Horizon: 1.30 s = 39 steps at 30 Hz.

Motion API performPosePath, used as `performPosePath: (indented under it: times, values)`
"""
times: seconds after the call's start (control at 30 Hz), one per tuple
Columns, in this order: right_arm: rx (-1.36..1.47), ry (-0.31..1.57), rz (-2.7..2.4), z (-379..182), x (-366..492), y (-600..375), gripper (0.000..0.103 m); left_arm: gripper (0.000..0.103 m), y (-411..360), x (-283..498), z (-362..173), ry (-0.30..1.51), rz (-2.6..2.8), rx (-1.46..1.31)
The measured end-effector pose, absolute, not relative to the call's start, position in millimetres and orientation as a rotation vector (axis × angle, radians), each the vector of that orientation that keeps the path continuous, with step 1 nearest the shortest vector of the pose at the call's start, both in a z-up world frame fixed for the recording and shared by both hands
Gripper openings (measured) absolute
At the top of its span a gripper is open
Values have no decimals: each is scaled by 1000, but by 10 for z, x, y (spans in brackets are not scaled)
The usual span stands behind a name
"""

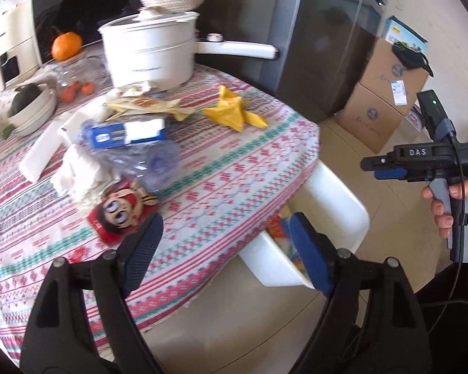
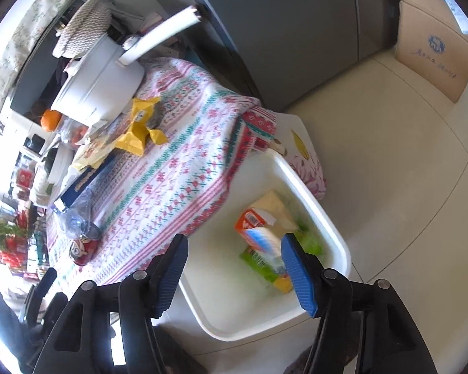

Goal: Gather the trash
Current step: 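Open the right tool to drop the orange-white bag into the bin, then grasp the red cartoon-face can with the left tool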

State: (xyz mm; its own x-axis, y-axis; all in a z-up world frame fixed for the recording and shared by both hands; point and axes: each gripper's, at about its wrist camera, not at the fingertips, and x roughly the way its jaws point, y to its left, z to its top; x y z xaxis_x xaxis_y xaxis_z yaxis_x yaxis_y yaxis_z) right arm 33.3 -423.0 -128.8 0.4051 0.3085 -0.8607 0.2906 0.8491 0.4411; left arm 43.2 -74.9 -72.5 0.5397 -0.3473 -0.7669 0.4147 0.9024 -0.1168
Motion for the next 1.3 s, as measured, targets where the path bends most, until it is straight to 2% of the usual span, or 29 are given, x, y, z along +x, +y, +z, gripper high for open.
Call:
performPosePath:
  times: [0.23, 0.63, 0.83, 1.03, 1.1, 1.3]
  values:
    - [586, 1180, 45, -1244, 423, -4019, 69, 90, -316, 557, -788, 923, -373, 73]
    - [536, 1200, 101, -1196, 599, -3576, 71, 89, -49, 988, -1096, 948, -530, 226]
    - [516, 1198, 137, -1142, 663, -3412, 71, 85, -167, 1191, -1254, 990, -569, 273]
    - [506, 1207, 157, -1141, 723, -3290, 71, 71, -243, 1337, -1431, 1029, -547, 325]
    - [500, 1212, 159, -1152, 743, -3261, 71, 62, -245, 1365, -1465, 1050, -539, 330]
    - [491, 1224, 161, -1167, 761, -3212, 71, 59, -273, 1286, -1448, 1121, -514, 386]
